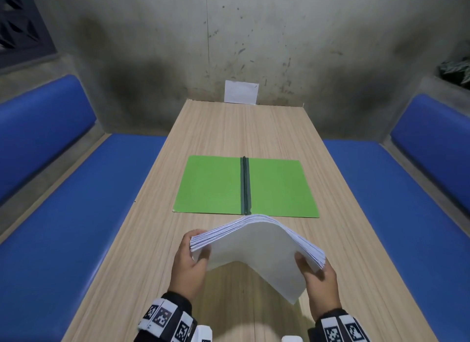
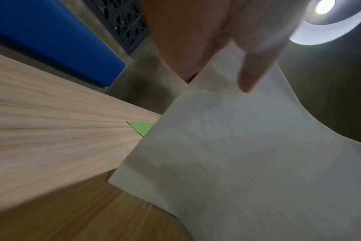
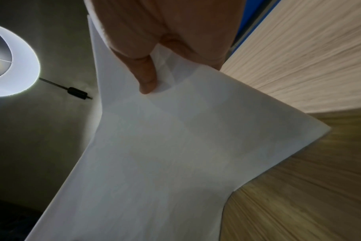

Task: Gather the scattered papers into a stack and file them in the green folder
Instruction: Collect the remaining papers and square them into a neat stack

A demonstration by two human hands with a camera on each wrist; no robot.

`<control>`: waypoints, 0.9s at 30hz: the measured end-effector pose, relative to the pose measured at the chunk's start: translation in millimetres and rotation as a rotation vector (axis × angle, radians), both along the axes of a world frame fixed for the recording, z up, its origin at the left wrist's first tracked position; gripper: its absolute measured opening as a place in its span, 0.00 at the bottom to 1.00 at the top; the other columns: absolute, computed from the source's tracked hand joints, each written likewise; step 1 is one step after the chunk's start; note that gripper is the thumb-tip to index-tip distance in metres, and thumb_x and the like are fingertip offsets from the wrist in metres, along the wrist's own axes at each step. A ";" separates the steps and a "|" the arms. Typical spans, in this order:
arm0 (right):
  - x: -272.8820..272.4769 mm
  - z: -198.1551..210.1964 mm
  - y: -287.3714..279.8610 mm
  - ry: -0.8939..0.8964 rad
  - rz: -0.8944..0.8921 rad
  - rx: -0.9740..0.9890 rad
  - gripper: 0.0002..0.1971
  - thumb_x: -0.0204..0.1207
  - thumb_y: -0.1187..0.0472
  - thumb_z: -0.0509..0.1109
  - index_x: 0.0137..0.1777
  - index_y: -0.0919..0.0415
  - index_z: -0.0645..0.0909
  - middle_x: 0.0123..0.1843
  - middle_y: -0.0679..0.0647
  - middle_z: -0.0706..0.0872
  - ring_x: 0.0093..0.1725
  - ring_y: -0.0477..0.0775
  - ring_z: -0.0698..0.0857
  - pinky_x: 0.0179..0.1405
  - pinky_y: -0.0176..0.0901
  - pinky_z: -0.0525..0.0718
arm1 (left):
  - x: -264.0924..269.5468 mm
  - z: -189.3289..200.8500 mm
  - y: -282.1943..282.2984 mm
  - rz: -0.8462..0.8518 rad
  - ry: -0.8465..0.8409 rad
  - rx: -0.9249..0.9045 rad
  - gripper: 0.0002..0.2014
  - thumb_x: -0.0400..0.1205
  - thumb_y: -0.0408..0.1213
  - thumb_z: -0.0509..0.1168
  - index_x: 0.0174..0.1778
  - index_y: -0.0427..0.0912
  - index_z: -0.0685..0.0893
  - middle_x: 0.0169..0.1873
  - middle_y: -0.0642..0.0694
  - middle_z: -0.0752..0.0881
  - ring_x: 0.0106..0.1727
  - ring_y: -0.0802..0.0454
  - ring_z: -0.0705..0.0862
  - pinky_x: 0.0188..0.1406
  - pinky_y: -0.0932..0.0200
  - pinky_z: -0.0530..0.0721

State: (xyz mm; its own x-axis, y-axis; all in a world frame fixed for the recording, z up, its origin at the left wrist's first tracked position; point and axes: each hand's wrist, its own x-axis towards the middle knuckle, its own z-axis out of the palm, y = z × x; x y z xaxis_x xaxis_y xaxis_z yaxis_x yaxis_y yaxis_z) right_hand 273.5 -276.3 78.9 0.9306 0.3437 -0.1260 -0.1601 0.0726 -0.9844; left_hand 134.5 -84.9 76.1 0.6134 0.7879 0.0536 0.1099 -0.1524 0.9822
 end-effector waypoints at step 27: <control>7.3 -10.9 -4.7 -0.091 0.108 -0.173 0.13 0.74 0.73 0.68 0.47 0.52 0.81 0.40 0.49 0.91 0.46 0.55 0.87 0.40 0.32 0.85 | -29.0 10.3 2.2 0.090 0.003 -0.067 0.22 0.76 0.29 0.68 0.45 0.68 0.78 0.55 0.50 0.83 0.61 0.42 0.80 0.62 0.50 0.76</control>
State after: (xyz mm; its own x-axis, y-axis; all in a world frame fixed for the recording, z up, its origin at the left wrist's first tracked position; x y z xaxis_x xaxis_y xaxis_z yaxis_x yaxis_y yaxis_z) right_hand 280.8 -281.0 68.0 0.8996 0.4228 -0.1093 -0.0680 -0.1117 -0.9914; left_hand 105.5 -82.7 86.4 0.5397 0.8418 -0.0028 0.1230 -0.0756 0.9895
